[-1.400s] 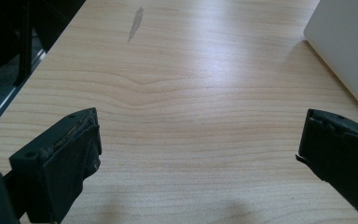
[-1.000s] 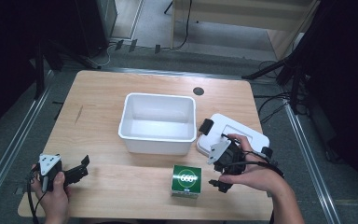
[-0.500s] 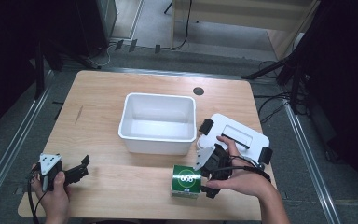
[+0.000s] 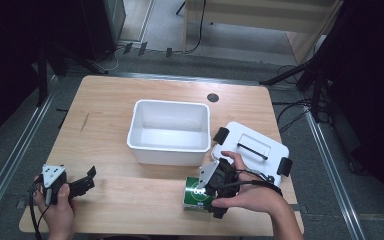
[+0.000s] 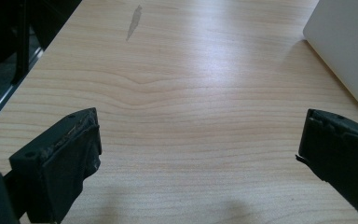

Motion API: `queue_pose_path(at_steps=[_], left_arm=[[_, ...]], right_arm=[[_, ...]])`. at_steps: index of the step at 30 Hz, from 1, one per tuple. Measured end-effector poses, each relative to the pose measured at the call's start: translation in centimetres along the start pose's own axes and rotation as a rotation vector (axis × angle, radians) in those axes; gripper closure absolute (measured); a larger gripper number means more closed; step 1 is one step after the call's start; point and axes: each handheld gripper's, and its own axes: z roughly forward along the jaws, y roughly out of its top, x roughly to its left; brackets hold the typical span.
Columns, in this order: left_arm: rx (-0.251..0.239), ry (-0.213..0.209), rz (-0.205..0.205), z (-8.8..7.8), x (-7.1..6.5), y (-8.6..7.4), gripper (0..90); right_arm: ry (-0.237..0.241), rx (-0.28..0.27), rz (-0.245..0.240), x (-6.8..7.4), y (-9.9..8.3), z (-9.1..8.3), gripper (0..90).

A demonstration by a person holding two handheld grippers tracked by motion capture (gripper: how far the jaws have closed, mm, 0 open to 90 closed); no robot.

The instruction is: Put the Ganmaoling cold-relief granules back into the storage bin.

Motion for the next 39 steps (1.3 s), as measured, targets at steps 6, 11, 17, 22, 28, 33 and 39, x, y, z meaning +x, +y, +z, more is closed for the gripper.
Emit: queue_pose_path(at_steps=[6,11,17,22,28,33,39], left_arm=[[0.0,0.0,0.0,0.0,0.0,0.0,0.0],[0.0,-0.001,0.001,0.0,0.0,0.0,0.0],[0.0,-0.003,-0.001,0.0,0.1,0.0,0.0],[0.0,-0.003,0.004,0.0,0.0,0.0,0.0],[0.001,-0.005,0.003,0.0,0.0,0.0,0.0],[0.0,-0.007,0.003,0.0,0.0,0.0,0.0],[0.001,-0.007,0.003,0.0,0.0,0.0,0.0]], right_arm=[[0.016,0.016,-0.01,0.2,0.8,0.9,0.0],[0.022,0.031,-0.018,0.5,1.2,1.6,0.0],[0.022,0.054,-0.015,0.3,1.7,2.7,0.0],[-0.011,0.069,-0.06,0.7,1.8,3.6,0.5],[-0.032,0.056,-0.046,0.8,1.5,3.9,7.7],[-0.043,0.05,-0.036,0.7,1.5,3.7,11.6],[-0.032,0.033,-0.033,0.6,1.2,3.7,12.7]])
